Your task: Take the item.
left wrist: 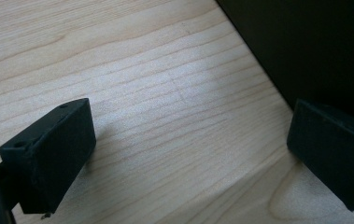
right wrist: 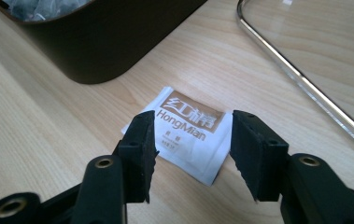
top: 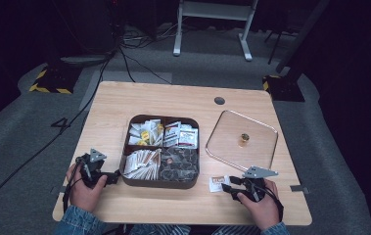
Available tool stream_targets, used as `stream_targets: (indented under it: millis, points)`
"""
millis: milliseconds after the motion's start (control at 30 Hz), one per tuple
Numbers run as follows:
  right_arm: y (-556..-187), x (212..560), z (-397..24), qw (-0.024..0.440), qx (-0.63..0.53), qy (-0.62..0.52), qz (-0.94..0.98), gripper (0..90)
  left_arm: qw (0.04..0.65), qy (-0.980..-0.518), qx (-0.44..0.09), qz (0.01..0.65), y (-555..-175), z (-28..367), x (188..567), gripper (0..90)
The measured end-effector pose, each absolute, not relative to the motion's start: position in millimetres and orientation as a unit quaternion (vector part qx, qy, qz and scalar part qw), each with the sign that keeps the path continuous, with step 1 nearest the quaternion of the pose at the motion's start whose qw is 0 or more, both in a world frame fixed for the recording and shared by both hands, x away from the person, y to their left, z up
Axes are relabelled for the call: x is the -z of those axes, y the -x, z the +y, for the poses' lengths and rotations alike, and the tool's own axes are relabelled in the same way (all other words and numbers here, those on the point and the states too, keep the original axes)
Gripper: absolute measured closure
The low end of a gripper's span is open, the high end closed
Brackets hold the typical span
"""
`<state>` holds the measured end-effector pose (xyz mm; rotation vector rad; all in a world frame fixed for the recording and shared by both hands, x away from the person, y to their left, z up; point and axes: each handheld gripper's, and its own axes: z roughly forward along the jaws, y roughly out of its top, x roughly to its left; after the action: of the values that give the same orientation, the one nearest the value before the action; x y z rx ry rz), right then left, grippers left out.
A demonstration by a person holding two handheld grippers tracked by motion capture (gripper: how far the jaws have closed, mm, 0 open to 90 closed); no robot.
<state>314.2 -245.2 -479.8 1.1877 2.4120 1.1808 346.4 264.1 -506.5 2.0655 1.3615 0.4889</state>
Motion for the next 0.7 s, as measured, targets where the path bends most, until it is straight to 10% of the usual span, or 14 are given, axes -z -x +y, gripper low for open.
stream_targets:
  millis: [700]
  points:
    - [-334.4,435.4,-249.7,0.149,-0.418,-0.376,0.813,48.0,0.305,-0.78,-0.185,0.514,-346.4,264.1,506.5,1.5]
